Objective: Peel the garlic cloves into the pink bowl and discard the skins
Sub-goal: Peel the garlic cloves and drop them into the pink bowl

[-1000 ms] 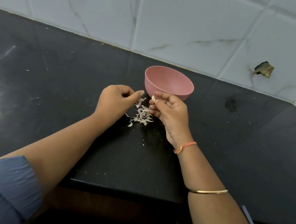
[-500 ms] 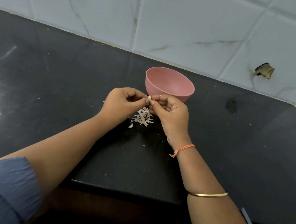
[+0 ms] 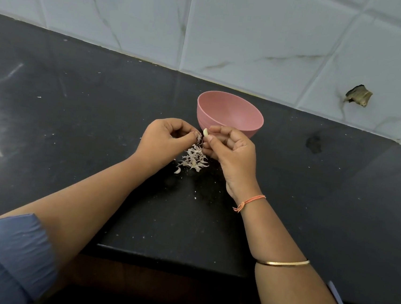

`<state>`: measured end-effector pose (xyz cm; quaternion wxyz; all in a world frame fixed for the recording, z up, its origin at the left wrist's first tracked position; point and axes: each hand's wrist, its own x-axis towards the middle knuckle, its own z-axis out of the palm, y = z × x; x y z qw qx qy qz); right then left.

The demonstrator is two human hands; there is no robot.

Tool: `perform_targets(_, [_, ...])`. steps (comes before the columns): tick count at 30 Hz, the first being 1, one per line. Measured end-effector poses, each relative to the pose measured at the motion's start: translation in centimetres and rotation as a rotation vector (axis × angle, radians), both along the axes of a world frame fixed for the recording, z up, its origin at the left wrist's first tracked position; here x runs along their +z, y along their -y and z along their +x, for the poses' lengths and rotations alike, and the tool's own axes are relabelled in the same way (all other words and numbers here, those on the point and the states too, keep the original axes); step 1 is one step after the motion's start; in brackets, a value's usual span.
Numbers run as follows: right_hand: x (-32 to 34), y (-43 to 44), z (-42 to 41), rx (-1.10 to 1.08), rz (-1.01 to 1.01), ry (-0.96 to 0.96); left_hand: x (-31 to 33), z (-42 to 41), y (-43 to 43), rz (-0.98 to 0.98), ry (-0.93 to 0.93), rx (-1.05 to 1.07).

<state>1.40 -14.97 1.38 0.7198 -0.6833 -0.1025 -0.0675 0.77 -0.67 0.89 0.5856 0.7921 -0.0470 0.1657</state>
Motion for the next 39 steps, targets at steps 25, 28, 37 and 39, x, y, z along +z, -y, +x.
perform_targets(25, [-0.65, -0.05, 0.15, -0.059, -0.233, 0.147, 0.47, -0.50, 0.09, -0.042, -0.001, -0.059])
perform_targets(28, [-0.67, -0.04, 0.08, -0.049, -0.247, 0.154, 0.44, -0.48, 0.07, -0.030, -0.008, -0.052])
perform_targets(37, [-0.66, -0.01, -0.01, -0.022, -0.235, 0.139, 0.36, -0.28, -0.05, 0.001, 0.009, -0.040])
perform_targets(39, [-0.55, -0.01, -0.03, 0.002, -0.193, 0.115, 0.36, -0.24, -0.02, 0.008, 0.010, -0.036])
